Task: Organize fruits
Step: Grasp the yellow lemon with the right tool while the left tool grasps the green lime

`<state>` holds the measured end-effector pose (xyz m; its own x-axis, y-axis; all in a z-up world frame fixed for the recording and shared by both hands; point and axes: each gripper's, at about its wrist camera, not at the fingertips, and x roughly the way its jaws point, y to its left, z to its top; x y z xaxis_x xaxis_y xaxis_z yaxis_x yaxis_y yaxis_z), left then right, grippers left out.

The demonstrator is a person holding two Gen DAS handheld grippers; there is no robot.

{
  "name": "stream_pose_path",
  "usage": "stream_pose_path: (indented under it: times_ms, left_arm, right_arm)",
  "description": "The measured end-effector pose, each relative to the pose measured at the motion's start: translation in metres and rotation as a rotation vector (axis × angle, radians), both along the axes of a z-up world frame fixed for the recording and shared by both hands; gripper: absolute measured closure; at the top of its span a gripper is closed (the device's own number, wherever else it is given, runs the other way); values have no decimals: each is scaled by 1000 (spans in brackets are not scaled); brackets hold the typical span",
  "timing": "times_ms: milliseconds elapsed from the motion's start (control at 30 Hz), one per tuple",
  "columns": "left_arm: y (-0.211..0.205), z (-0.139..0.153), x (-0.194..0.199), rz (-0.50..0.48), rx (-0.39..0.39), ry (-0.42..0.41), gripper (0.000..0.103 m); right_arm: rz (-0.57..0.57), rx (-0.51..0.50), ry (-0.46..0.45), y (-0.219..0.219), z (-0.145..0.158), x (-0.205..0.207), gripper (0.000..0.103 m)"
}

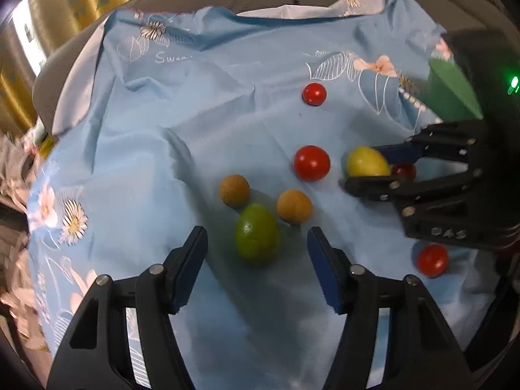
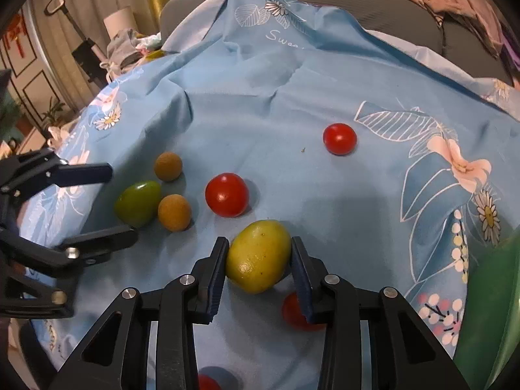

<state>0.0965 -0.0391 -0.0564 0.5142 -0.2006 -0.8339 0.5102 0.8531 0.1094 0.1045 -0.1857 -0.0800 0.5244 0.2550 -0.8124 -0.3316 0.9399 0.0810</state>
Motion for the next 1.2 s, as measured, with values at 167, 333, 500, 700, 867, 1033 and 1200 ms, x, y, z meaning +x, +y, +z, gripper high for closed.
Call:
stream_pose_path:
  times_ms: [167, 333, 500, 700, 867, 1033, 1200]
  left_arm:
    - [-6, -2, 3, -31, 77, -15, 49]
    - [-15, -12, 8, -81, 172, -1, 56]
    - [-19, -19, 12, -100, 195, 41, 67]
    - [-15, -18, 17, -45, 130, 70, 70]
    - [-10, -15, 15, 5, 67, 83, 70]
    - [-6, -4, 5, 31, -1, 76, 70]
    - [-3, 15, -10, 41, -69, 55, 70]
  right_arm:
    - [-10, 48, -12, -6, 3, -4, 63]
    - [-21, 78, -14, -12, 6, -9, 64]
    - [-29, 98, -31, -19, 11, -14, 64]
    - [-33, 113, -33, -23, 11, -16, 64]
    - [-47, 126, -36, -27, 12, -19, 64]
    - [-55, 136, -39, -31, 14, -26, 63]
    - [-64, 152, -47, -34, 18, -38, 63]
